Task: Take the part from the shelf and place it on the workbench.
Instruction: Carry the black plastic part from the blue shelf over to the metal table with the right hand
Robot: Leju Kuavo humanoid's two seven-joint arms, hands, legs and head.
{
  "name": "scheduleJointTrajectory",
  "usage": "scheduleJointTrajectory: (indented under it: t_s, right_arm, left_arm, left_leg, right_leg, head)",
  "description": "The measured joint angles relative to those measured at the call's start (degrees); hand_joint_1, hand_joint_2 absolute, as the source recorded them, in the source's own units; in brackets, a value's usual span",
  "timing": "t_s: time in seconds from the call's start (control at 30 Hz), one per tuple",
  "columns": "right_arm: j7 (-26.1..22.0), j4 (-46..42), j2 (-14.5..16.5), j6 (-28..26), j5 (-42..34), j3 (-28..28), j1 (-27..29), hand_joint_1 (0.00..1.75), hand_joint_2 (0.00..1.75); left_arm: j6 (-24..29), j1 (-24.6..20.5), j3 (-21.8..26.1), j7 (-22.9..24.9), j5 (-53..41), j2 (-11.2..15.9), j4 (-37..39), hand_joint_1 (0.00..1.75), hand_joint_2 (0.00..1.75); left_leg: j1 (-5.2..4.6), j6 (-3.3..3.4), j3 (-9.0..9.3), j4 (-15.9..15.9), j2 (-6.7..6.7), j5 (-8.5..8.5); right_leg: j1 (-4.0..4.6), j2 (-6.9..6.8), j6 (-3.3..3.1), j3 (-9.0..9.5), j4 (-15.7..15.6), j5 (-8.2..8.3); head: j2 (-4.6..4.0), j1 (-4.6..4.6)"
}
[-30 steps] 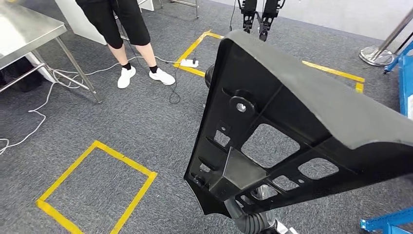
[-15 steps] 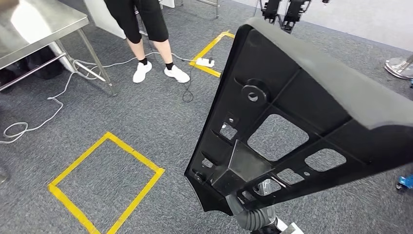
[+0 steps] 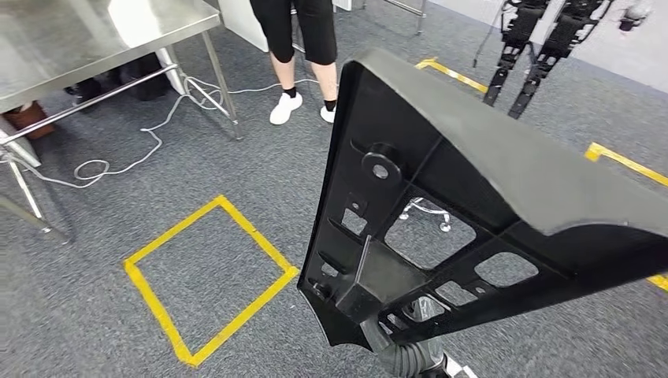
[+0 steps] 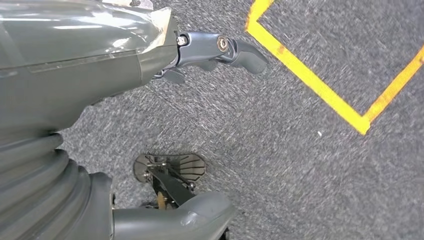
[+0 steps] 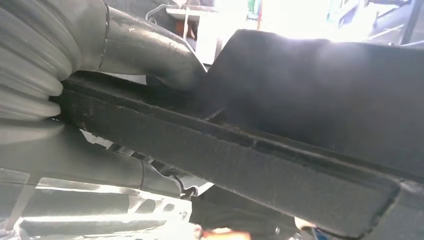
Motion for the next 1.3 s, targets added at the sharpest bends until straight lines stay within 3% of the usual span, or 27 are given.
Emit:
scheduleJointTrajectory:
  t_s: [0.07,0.1,0.17,0.23,0.3,0.33,0.37,0.43,0.5,0.53,0.6,0.67,0.73,0.77,0.8,0.83,0.87,0.93,0.97,1.03,1.1,1.17,1.23,1.3]
  right_arm:
    - [0.72,-0.04,0.61,0.53,0.26,-0.07,-0.29,1.75,1.75]
    - [1.02,-0.04,0.99,0.82,0.33,-0.13,-0.54,1.75,1.75]
    - [1.38,-0.04,1.72,1.47,0.38,-0.27,-0.98,1.75,1.75]
    - [1.67,-0.02,2.24,2.18,0.37,-0.4,-1.28,1.75,1.75]
    - [2.05,0.13,2.49,2.87,0.32,-0.5,-1.79,1.75,1.75]
    - [2.23,0.24,2.66,3.18,0.26,-0.56,-2.16,1.75,1.75]
    - [2.34,0.36,2.87,3.46,0.17,-0.62,-2.53,1.75,1.75]
    - [2.42,0.46,3.27,3.95,-0.03,-0.8,-3.12,1.75,1.75]
    - [2.46,0.57,3.57,4.38,-0.25,-0.97,-3.69,1.75,1.75]
    - [2.48,0.68,3.73,4.61,-0.33,-1.03,-4.02,1.75,1.75]
    - [2.49,0.91,4.03,4.98,-0.47,-1.08,-4.65,1.75,1.75]
    - [2.47,1.07,4.18,5.11,-0.63,-1.13,-5.15,1.75,1.75]
    - [2.45,1.31,4.17,5.19,-0.79,-1.19,-5.42,1.75,1.75]
    - [2.44,1.46,4.13,5.25,-0.85,-1.22,-5.47,1.75,1.75]
    - [2.45,1.64,4.09,5.33,-0.94,-1.25,-5.48,1.75,1.75]
    - [2.45,1.81,4.07,5.4,-1.06,-1.26,-5.53,1.75,1.75]
    - [2.45,1.96,4.04,5.47,-1.2,-1.26,-5.62,1.75,1.75]
    - [2.46,2.26,4.03,5.6,-1.52,-1.25,-6.03,1.75,1.75]
    - [2.46,2.38,4.07,5.68,-1.65,-1.23,-6.3,1.75,1.75]
    - [2.53,2.54,4.14,5.82,-1.81,-1.23,-6.75,1.75,1.75]
    - [2.6,2.55,4.23,5.89,-1.88,-1.26,-7.17,1.75,1.75]
    - [2.66,2.54,4.38,5.91,-1.96,-1.31,-7.54,1.75,1.75]
    - [2.7,2.55,4.53,5.92,-2.07,-1.37,-7.59,1.75,1.75]
    - [2.73,2.61,4.56,5.94,-2.14,-1.4,-7.53,1.75,1.75]
  left_arm:
    - [0.15,-0.18,0.01,-0.01,0.05,0.01,0.42,0.0,1.75]
    - [0.25,-0.22,0.01,-0.01,0.1,0.0,0.69,0.0,1.75]
    - [0.49,-0.5,0.03,-0.01,0.27,-0.02,1.11,0.0,1.75]
    - [0.73,-1.09,0.1,-0.01,0.47,-0.02,1.53,0.0,1.75]
    - [0.92,-1.59,0.17,-0.01,0.6,-0.02,2.08,0.0,1.75]
    - [0.98,-1.7,0.21,-0.01,0.69,-0.03,2.37,0.0,1.75]
    - [1.02,-1.74,0.28,-0.01,0.77,-0.03,2.58,0.0,1.75]
    - [1.09,-1.86,0.45,-0.01,0.92,-0.02,2.78,0.0,1.75]
    - [1.2,-2.21,0.63,-0.01,0.97,-0.03,2.82,0.0,1.75]
    - [1.31,-2.38,0.77,-0.01,1.0,-0.04,2.84,0.0,1.75]
    - [1.55,-2.48,1.16,-0.01,1.03,-0.06,2.94,0.0,1.75]
    - [1.76,-2.52,1.58,-0.02,1.05,-0.13,3.05,0.0,1.75]
    - [1.87,-2.69,1.83,-0.02,1.05,-0.22,3.13,0.0,1.75]
    - [1.92,-2.75,1.9,-0.01,1.05,-0.25,3.16,0.0,1.75]
    - [1.99,-2.77,1.94,-0.01,1.05,-0.28,3.21,0.0,1.75]
    - [2.05,-2.76,1.97,-0.01,1.05,-0.32,3.29,0.0,1.75]
    - [2.11,-2.74,2.0,-0.01,1.04,-0.38,3.39,0.0,1.75]
    - [2.2,-2.74,2.19,-0.01,1.01,-0.5,3.56,0.0,1.75]
    - [2.22,-2.77,2.39,0.0,0.99,-0.54,3.61,0.0,1.75]
    - [2.19,-2.76,2.88,0.0,0.97,-0.56,3.66,0.0,1.75]
    - [2.01,-2.57,3.21,-0.01,0.89,-0.6,3.68,0.0,1.75]
    - [1.86,-2.47,3.34,-0.01,0.8,-0.64,3.71,0.0,1.75]
    - [1.84,-2.69,3.37,-0.01,0.79,-0.66,3.71,0.0,1.75]
    - [1.84,-2.83,3.38,-0.01,0.79,-0.66,3.71,0.0,1.75]
  left_leg:
    - [0.18,-0.53,-0.31,0.13,-0.72,-0.05]
    - [0.29,-0.79,-0.44,0.41,-0.34,-0.25]
    - [0.41,-1.45,-1.75,3.37,2.26,-1.97]
    - [0.64,-2.1,-5.08,9.9,5.06,-4.98]
    - [0.95,-2.49,-7.85,14.79,5.78,-6.26]
    - [1.06,-2.55,-7.95,14.67,5.97,-5.51]
    - [1.13,-2.48,-6.98,12.58,6.25,-3.98]
    - [0.97,-1.96,-3.31,5.54,8.06,-0.69]
    - [0.49,-1.3,-1.16,1.2,9.64,0.41]
    - [0.23,-1.03,-1.11,0.8,9.7,0.17]
    - [0.25,-0.42,-0.9,0.15,8.49,0.41]
    - [0.55,0.24,-0.22,-0.86,7.3,0.99]
    - [0.69,0.69,0.05,-1.26,6.03,1.34]
    - [0.7,0.81,0.03,-1.22,5.31,1.4]
    - [0.71,0.83,0.02,-1.2,4.51,1.38]
    - [0.74,0.78,0.04,-1.15,3.7,1.34]
    - [0.79,0.69,0.09,-1.09,2.9,1.28]
    - [0.89,0.22,0.03,-0.67,1.41,1.01]
    - [0.86,-0.17,-0.19,-0.2,0.76,0.71]
    - [0.81,-1.0,-0.77,0.53,-0.21,0.24]
    - [1.16,-1.61,-1.03,0.72,-0.61,-0.01]
    - [1.54,-2.02,-1.79,2.66,1.65,-1.22]
    - [1.69,-2.49,-4.78,8.97,4.87,-4.5]
    - [1.77,-2.95,-8.4,15.81,5.89,-7.23]
  right_leg:
    - [0.05,-0.68,-0.9,0.21,-0.06,0.14]
    - [-0.01,-1.07,-1.22,0.32,-0.12,0.19]
    - [-0.22,-2.03,-1.87,0.6,-0.28,0.21]
    - [-0.04,-3.22,-2.32,0.79,-0.3,-0.01]
    - [0.11,-4.49,-2.62,0.96,-0.3,-0.24]
    - [0.15,-5.09,-2.73,1.08,-0.29,-0.37]
    - [0.17,-5.6,-2.76,1.25,-0.29,-0.49]
    - [0.32,-6.58,-2.61,1.66,-0.3,-0.78]
    - [0.64,-7.47,-2.12,1.92,-0.32,-1.11]
    - [0.72,-7.94,-1.82,2.02,-0.4,-1.24]
    - [0.79,-8.59,-1.17,2.27,-0.49,-1.5]
    - [0.86,-6.78,-0.96,1.49,1.82,-2.88]
    - [0.6,-4.06,-1.34,-1.81,8.64,-5.87]
    - [0.44,-3.47,-1.38,-3.92,12.5,-7.17]
    - [0.28,-3.2,-1.13,-5.56,15.16,-7.73]
    - [0.09,-3.09,-0.6,-6.3,15.82,-7.33]
    - [-0.14,-2.98,0.12,-5.95,14.23,-6.0]
    - [-0.84,-1.69,1.53,-3.27,6.82,-2.33]
    - [-1.07,-0.84,1.67,-2.0,3.55,-0.9]
    - [-1.05,0.15,0.93,-0.9,0.68,0.19]
    - [-0.89,-0.66,-0.25,-0.7,0.63,0.35]
    - [-1.0,-1.51,-1.1,-0.43,0.47,0.45]
    - [-0.93,-2.65,-1.74,-0.24,0.4,0.31]
    - [-0.74,-3.93,-2.06,-0.17,0.42,0.12]
  head:
    - [0.0,-0.04]
    - [0.0,-0.03]
    - [0.0,-0.41]
    - [0.0,-0.85]
    - [0.0,-0.87]
    - [0.0,-0.86]
    - [0.0,-0.87]
    - [0.0,-0.87]
    - [0.0,-0.8]
    - [0.0,-0.77]
    - [0.0,-0.79]
    - [0.0,-0.66]
    - [0.0,-0.4]
    - [0.0,-0.32]
    - [0.0,-0.27]
    - [0.0,-0.26]
    - [0.0,-0.26]
    - [0.0,-0.19]
    - [0.01,-0.16]
    - [0.01,-0.18]
    - [0.0,-0.29]
    - [0.0,-0.4]
    - [0.0,-0.58]
    - [0.0,-0.67]
